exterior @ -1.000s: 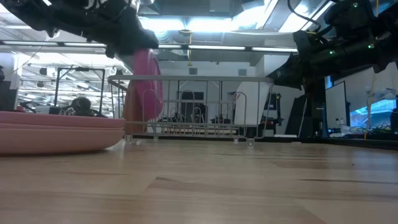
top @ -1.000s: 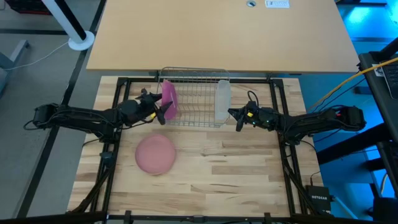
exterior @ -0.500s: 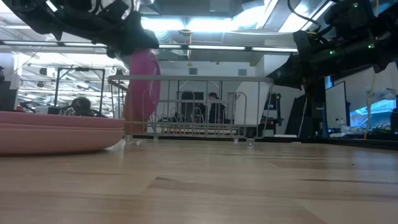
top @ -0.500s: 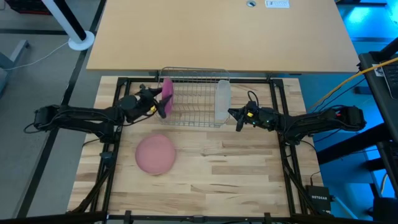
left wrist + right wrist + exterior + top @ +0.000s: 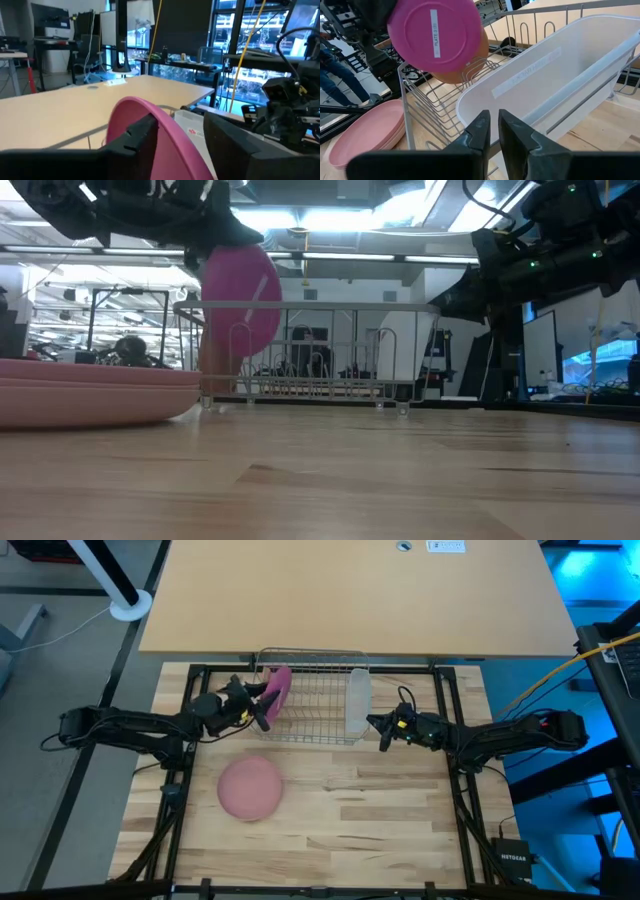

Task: Sort dishes
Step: Put the dark pink plate into the dish rack

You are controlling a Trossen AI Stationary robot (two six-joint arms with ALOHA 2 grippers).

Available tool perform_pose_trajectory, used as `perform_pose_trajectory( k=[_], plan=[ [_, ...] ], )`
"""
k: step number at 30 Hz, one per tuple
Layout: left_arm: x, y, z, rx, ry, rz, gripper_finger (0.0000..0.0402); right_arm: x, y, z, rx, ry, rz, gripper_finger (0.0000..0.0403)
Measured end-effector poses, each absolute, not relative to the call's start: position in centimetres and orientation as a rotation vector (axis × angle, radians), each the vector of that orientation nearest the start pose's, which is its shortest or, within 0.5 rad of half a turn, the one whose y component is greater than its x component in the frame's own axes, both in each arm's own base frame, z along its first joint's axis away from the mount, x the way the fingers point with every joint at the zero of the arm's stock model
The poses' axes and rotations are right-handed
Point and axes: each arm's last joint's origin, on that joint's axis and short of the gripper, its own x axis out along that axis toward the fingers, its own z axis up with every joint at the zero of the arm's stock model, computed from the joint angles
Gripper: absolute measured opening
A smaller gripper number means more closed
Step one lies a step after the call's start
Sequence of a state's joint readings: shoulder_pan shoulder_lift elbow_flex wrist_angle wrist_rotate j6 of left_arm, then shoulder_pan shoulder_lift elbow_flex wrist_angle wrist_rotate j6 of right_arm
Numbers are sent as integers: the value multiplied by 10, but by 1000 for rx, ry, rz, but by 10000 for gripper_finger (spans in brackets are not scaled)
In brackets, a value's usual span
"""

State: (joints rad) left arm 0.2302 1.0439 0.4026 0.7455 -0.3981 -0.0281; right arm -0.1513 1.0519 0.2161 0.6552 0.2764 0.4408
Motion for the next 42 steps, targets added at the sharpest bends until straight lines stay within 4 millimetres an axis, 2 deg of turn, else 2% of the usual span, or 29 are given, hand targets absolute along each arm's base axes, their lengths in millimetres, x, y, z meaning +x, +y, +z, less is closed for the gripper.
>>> perform_pose_trajectory(
  k=[3, 8, 13, 18, 22, 42],
  plan=[
    [211, 61, 240, -44, -93, 626, 128, 189, -37, 174, 421, 85, -459, 44],
    [230, 66, 247, -47, -86, 627, 96, 189, -37, 174, 421, 85, -459, 44],
    [245, 74, 263, -61, -122, 658, 56, 189, -37, 174, 421, 86, -459, 44],
    [245, 73, 277, -170, -216, 783, 11, 188, -37, 174, 421, 88, -459, 44],
    [244, 72, 276, -270, -251, 815, 12, 188, -37, 174, 414, 91, -459, 44],
    [249, 54, 263, -613, -257, 743, 4, 188, -37, 173, 394, 98, -458, 44]
  ],
)
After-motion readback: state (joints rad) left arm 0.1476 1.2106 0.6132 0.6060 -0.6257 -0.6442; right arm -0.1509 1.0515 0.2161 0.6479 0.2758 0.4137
